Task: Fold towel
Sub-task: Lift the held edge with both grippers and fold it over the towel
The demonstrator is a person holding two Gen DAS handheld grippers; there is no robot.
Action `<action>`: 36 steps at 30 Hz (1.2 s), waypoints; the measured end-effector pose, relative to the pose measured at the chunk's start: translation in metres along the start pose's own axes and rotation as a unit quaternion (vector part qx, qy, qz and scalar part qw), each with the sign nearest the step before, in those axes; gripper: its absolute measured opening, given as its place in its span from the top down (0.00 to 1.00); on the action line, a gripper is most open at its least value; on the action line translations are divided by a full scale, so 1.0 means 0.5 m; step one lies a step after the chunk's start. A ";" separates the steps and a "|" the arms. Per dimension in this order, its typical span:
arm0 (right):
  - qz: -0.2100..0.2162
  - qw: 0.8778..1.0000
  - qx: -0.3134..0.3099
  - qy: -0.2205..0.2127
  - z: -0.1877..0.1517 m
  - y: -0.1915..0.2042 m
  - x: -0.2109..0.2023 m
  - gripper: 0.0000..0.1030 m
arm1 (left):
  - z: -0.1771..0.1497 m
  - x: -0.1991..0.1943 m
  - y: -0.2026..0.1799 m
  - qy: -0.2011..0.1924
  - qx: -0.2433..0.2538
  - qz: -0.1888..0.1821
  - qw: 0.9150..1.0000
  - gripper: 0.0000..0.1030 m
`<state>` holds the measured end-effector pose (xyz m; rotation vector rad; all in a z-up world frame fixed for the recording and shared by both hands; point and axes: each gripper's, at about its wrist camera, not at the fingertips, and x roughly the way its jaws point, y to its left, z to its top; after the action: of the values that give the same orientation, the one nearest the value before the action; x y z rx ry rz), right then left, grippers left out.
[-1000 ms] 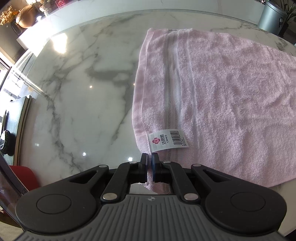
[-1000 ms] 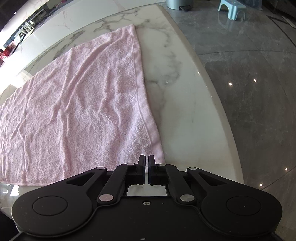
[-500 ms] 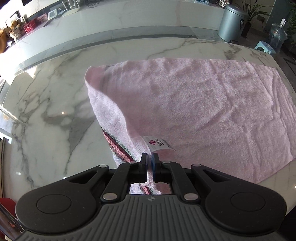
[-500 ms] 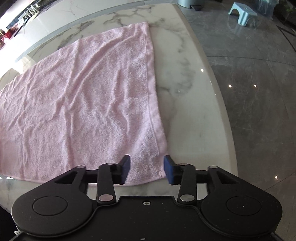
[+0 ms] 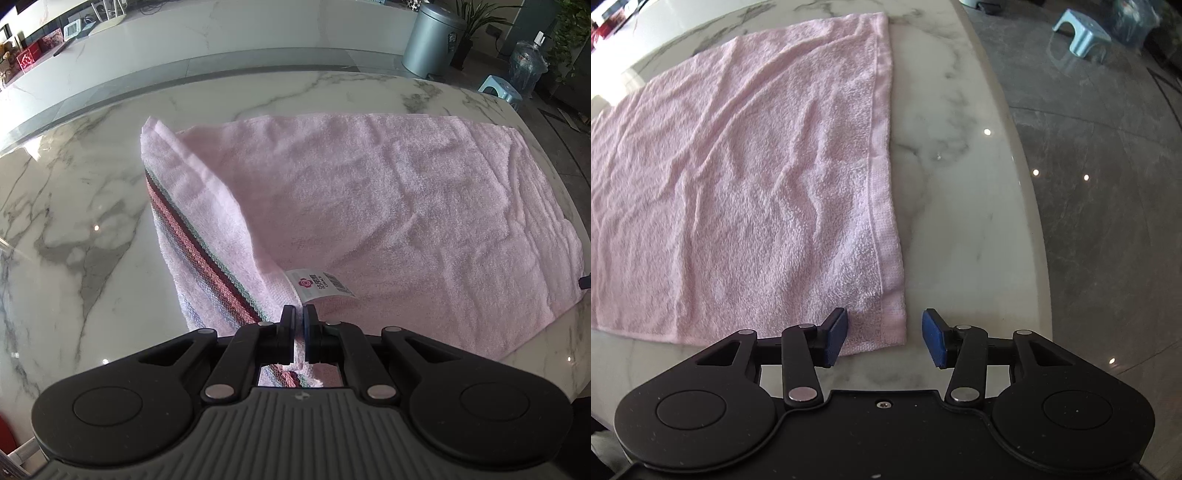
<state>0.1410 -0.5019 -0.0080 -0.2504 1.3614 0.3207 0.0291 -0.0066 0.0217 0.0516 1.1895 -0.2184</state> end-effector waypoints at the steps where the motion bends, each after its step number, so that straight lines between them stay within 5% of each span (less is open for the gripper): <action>1: 0.002 1.000 -0.003 0.000 0.000 0.004 -0.001 0.81 | 0.000 0.002 -0.001 0.001 0.000 -0.001 1.000 0.97; 2: 0.005 1.000 -0.005 0.000 0.000 0.009 -0.002 0.94 | -0.001 0.003 -0.001 0.002 -0.001 -0.002 1.000 0.97; 13: 0.043 0.998 -0.025 -0.027 0.011 0.049 -0.067 0.95 | 0.007 -0.024 0.001 -0.013 -0.007 -0.035 0.999 0.97; 21: 0.135 0.986 -0.083 -0.058 0.033 0.192 -0.145 0.95 | 0.018 -0.055 -0.058 -0.029 0.010 -0.088 0.996 0.97; 29: 0.228 0.960 -0.162 -0.035 0.033 0.401 -0.132 0.95 | 0.029 -0.056 -0.114 -0.030 0.011 -0.145 0.989 0.97; 36: 0.242 0.953 -0.180 0.000 0.025 0.461 -0.079 0.95 | 0.036 0.007 -0.136 -0.003 -0.005 -0.177 0.984 0.97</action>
<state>0.0612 -0.2862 0.0352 -0.2123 1.3470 0.9848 0.0334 -0.0764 0.0302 -0.1714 1.1883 -0.5235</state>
